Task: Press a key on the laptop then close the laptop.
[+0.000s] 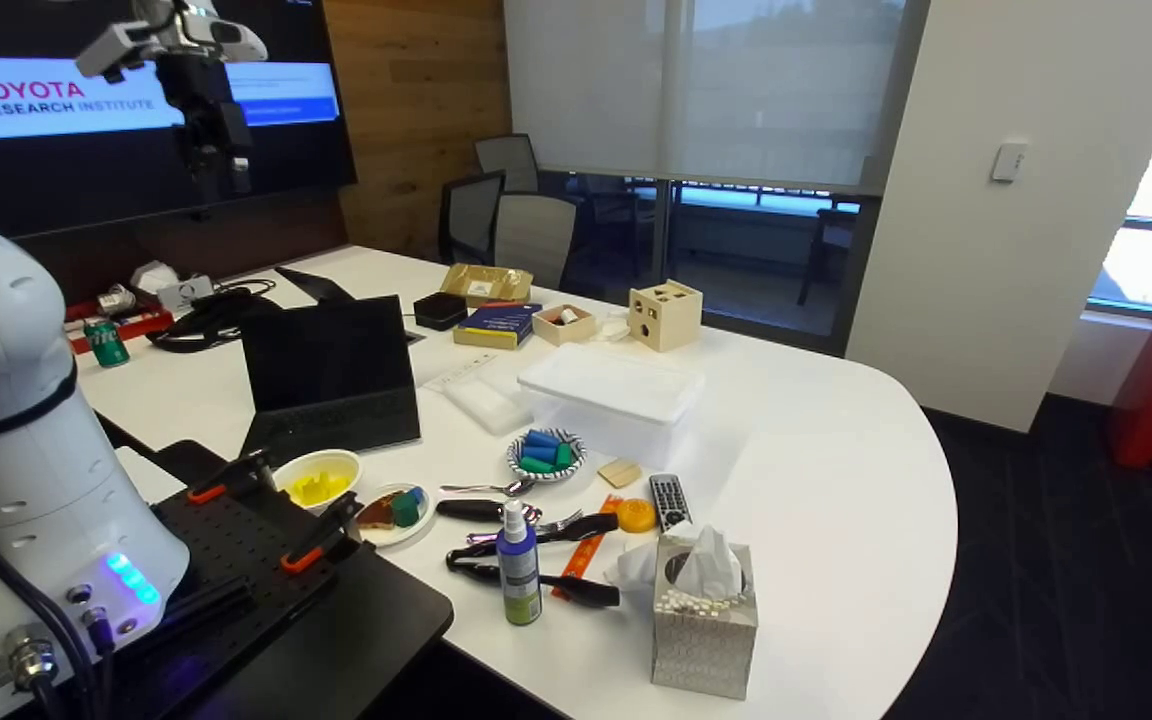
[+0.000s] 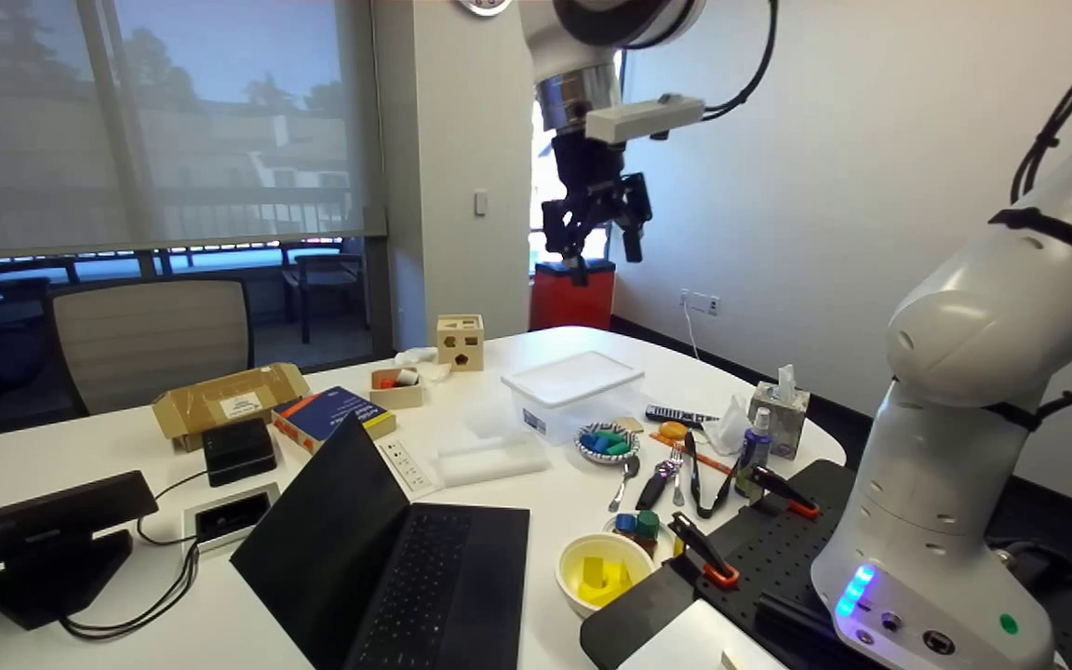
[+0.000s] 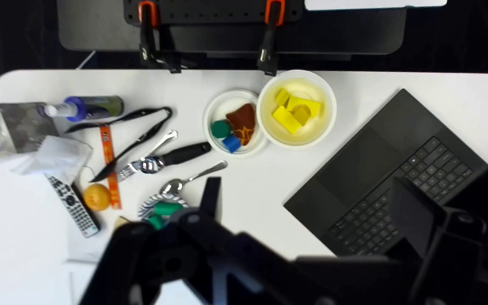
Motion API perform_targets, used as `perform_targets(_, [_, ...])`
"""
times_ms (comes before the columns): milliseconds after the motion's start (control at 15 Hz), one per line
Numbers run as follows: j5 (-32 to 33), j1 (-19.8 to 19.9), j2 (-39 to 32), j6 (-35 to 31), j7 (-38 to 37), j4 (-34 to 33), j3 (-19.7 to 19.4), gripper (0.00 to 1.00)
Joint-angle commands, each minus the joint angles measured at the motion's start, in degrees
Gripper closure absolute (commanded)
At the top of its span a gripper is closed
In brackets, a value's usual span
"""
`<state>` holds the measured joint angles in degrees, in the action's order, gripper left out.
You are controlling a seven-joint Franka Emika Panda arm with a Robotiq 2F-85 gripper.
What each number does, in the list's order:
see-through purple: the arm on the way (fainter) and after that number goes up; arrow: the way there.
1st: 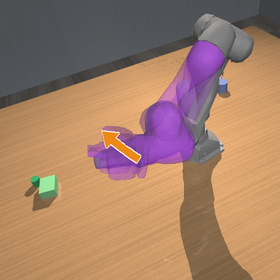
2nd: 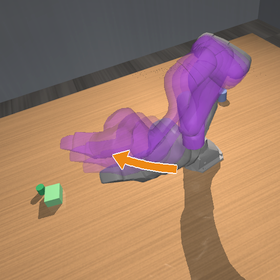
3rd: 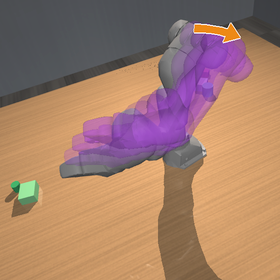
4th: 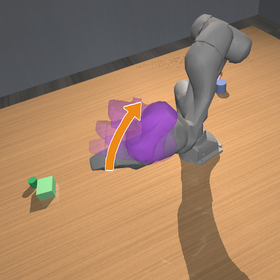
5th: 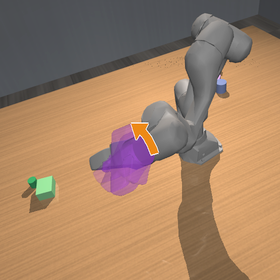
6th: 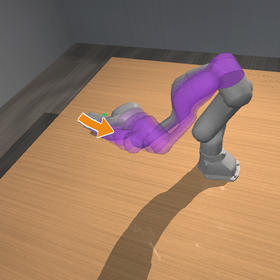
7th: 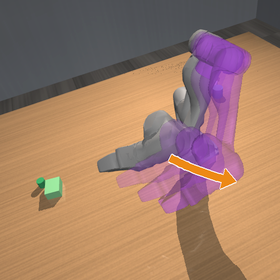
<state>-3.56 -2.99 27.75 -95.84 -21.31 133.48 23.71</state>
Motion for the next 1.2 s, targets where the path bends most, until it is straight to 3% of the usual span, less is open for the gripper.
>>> perform_targets(0, [0.4,0.9,-15.1,-6.6,5.7,-3.6,2.7,0.0])
perform_targets(333, [4.5,0.5,-34.6,-14.3,8.5,-8.7,4.8,0.0])
perform_targets(400, [7.0,-4.8,-38.5,-15.9,7.3,-10.5,0.0,0.0])
perform_targets(667, [12.1,-11.4,-53.8,-20.9,8.0,-21.0,-5.8,0.0])
perform_targets(1067, [11.2,-18.0,-75.1,-20.3,11.9,-41.5,-11.3,0.0])
perform_targets(1133, [10.8,-18.5,-78.2,-20.0,12.7,-44.8,-11.6,0.25])
